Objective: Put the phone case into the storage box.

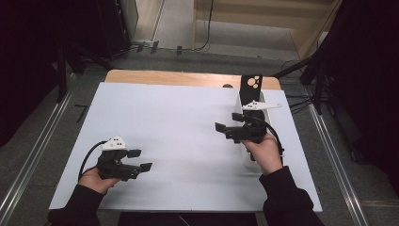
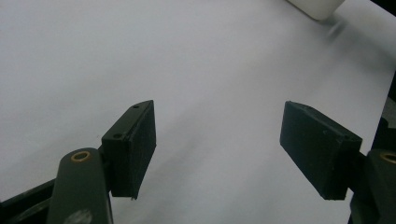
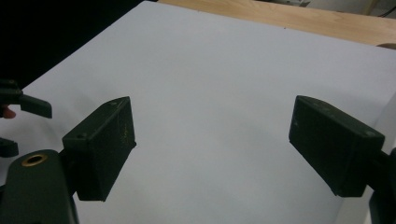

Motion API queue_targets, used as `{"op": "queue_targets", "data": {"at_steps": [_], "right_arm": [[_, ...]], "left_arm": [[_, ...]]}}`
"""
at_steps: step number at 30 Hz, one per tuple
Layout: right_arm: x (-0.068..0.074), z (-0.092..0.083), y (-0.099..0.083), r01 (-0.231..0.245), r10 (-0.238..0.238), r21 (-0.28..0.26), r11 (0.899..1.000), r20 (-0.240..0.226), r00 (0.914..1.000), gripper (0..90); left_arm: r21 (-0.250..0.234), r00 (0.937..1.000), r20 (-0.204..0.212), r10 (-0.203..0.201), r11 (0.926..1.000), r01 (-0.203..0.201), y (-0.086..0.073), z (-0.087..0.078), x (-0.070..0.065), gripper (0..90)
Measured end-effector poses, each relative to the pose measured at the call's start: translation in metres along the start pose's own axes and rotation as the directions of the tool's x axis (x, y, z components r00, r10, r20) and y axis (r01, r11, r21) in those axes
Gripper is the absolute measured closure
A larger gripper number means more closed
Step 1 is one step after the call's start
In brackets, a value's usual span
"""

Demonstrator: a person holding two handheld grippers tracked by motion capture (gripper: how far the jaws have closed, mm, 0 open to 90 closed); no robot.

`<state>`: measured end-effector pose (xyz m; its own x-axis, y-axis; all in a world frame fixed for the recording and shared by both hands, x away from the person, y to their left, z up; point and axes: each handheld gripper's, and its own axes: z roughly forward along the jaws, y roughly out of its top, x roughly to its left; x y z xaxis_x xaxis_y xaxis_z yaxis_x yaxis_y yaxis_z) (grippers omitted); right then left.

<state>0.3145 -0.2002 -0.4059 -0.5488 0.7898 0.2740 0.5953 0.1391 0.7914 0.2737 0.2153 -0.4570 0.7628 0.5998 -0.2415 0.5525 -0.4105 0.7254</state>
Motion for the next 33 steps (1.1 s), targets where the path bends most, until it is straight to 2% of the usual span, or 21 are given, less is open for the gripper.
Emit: {"op": "queue_targets", "data": {"at_steps": [6,9,12,17,24,33], "right_arm": [[0.004,0.001,-0.011,0.024,-0.023,0.013,1.0,-0.018,0.9996,13.0],[0.007,0.0,-0.016,0.064,-0.064,0.0,0.998,-0.032,0.9974,21.2],[0.009,0.0,-0.02,0.056,-0.056,0.008,0.998,-0.058,0.9968,21.4],[0.012,0.0,-0.029,0.081,-0.078,0.03,0.996,-0.08,0.9937,21.4],[0.013,-0.005,-0.042,0.086,-0.08,0.051,0.995,-0.119,0.9897,21.4],[0.018,-0.01,-0.059,0.126,-0.113,0.083,0.989,-0.139,0.9837,21.4]], "left_arm": [[-0.002,1.0,0.0,0.0,1.0,0.0,0.0,0.0,0.0,26.8],[-0.002,1.0,0.005,0.003,1.0,-0.003,0.001,0.0,0.0,26.8],[0.001,1.0,0.004,0.004,1.0,-0.004,0.001,0.0,0.0,26.8],[-0.005,1.0,0.005,0.004,1.0,-0.004,0.001,0.0,0.0,26.8],[-0.001,0.9999,0.012,0.008,1.0,-0.008,0.001,0.0,0.0,26.8],[-0.002,0.9999,0.008,0.008,1.0,-0.008,0.001,0.0,0.0,26.8]]}}
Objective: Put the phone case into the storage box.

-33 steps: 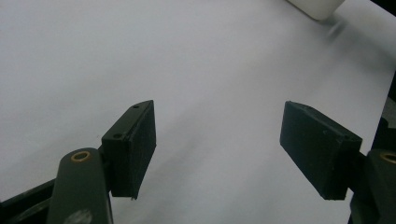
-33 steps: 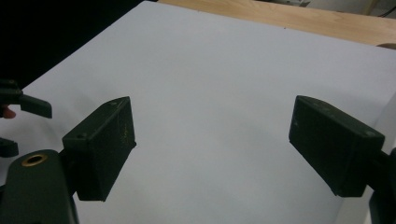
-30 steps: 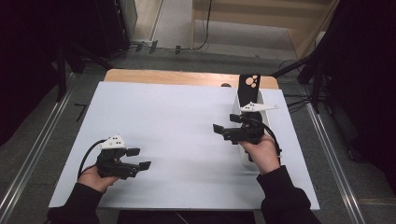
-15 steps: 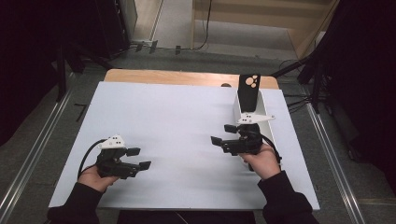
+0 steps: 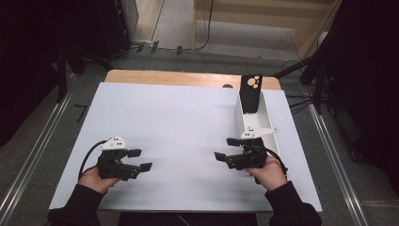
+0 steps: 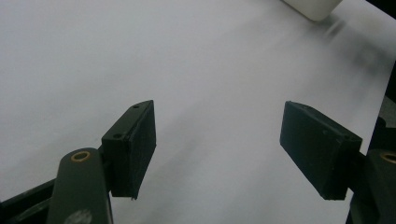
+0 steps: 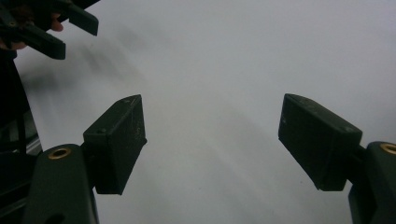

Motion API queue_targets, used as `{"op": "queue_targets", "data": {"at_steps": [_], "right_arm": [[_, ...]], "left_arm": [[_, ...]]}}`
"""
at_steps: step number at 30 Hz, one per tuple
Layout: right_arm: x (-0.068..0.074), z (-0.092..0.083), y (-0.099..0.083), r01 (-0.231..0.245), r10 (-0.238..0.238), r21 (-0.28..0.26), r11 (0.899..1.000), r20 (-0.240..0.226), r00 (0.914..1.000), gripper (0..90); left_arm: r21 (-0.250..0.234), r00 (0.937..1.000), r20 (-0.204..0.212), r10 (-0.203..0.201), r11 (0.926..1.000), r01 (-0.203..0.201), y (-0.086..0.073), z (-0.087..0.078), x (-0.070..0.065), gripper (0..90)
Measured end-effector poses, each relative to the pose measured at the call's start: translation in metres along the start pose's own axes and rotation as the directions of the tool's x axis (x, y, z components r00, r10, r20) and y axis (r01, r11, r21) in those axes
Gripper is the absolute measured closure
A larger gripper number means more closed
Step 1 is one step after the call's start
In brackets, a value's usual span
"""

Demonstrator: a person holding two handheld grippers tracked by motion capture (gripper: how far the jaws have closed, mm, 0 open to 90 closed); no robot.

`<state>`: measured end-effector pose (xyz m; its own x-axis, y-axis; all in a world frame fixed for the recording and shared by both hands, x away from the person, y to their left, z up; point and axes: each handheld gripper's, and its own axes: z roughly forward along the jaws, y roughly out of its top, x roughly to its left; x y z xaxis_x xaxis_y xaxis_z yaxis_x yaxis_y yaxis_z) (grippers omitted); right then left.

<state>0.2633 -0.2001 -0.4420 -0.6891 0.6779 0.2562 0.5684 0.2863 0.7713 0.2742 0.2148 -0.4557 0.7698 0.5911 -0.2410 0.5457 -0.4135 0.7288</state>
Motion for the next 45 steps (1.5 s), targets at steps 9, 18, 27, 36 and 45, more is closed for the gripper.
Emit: {"op": "queue_targets", "data": {"at_steps": [9,18,27,36,45], "right_arm": [[0.007,0.0,-0.013,0.03,-0.03,0.035,0.999,-0.011,0.9995,21.4],[0.012,0.0,-0.023,0.041,-0.039,0.059,0.997,-0.03,0.9988,21.4],[0.017,0.0,-0.037,0.057,-0.051,0.086,0.995,-0.075,0.9959,21.4],[0.014,-0.005,-0.051,0.037,-0.03,0.113,0.993,-0.056,0.998,21.4],[0.009,-0.013,-0.062,0.013,-0.009,0.129,0.992,-0.034,0.9994,21.4]], "left_arm": [[-0.005,1.0,-0.003,-0.002,1.0,0.002,0.0,-0.001,0.0,26.8],[-0.003,1.0,-0.004,-0.001,1.0,0.001,0.0,-0.001,0.0,26.8],[-0.004,1.0,0.0,0.0,1.0,0.0,-0.001,-0.001,-0.002,26.8],[0.007,1.0,0.001,0.007,1.0,-0.007,-0.003,-0.002,-0.004,26.8],[0.015,0.9999,0.007,0.008,0.9999,-0.009,-0.006,-0.001,-0.005,26.8]]}}
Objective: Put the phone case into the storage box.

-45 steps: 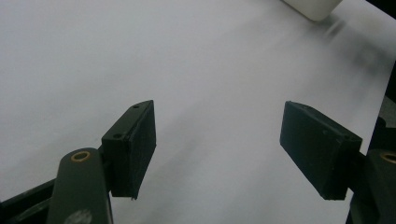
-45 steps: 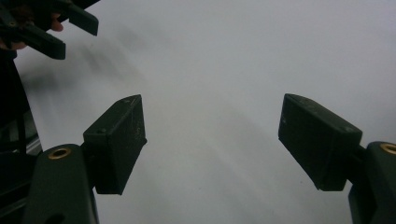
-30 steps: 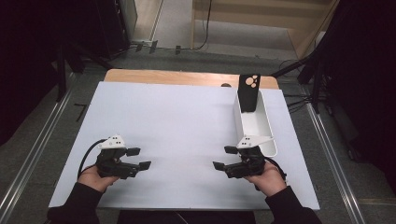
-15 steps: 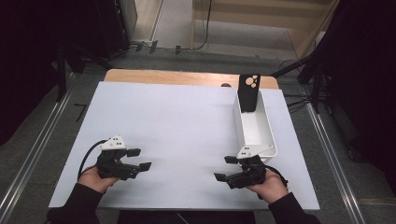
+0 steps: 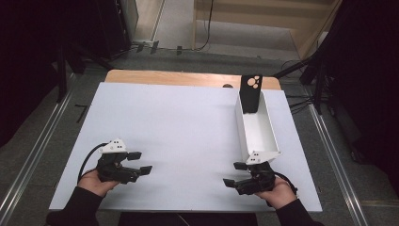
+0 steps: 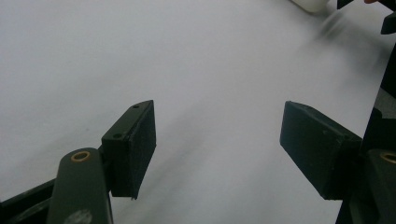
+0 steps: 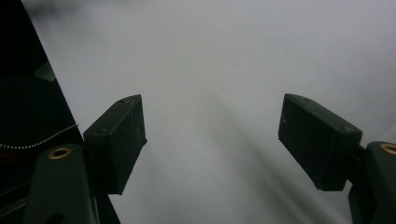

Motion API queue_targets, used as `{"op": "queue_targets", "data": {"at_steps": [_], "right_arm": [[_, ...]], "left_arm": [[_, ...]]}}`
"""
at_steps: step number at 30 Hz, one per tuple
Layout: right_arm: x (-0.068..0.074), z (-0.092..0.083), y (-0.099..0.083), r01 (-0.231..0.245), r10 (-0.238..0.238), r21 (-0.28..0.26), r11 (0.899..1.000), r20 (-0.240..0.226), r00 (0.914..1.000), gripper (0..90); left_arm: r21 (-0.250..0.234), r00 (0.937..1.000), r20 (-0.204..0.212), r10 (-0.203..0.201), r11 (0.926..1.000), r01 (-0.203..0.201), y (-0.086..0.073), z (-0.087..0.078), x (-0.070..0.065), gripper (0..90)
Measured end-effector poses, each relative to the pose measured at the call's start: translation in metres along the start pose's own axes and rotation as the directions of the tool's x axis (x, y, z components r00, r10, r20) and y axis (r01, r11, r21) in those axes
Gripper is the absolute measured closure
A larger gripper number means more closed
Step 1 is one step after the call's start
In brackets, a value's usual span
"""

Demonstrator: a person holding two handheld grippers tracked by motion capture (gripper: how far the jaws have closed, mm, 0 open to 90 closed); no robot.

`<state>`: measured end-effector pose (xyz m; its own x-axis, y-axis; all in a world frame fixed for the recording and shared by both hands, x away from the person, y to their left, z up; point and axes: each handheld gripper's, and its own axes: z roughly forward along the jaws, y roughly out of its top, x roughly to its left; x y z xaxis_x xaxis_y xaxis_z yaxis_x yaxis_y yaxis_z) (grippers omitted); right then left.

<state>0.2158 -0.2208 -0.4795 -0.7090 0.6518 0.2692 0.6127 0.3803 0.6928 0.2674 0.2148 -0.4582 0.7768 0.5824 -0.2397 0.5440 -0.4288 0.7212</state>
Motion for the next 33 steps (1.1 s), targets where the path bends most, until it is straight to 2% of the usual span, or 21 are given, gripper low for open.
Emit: {"op": "queue_targets", "data": {"at_steps": [8,33], "right_arm": [[-0.007,-0.009,-0.008,-0.034,0.034,-0.002,0.999,0.022,0.9992,21.4],[-0.012,-0.012,-0.011,-0.051,0.051,0.005,0.999,0.031,0.9983,21.4]], "left_arm": [[0.007,1.0,0.006,-0.001,1.0,0.001,-0.002,0.001,0.0,26.8],[0.014,0.9999,0.013,0.007,0.9999,-0.007,-0.001,0.002,-0.001,26.8]]}}
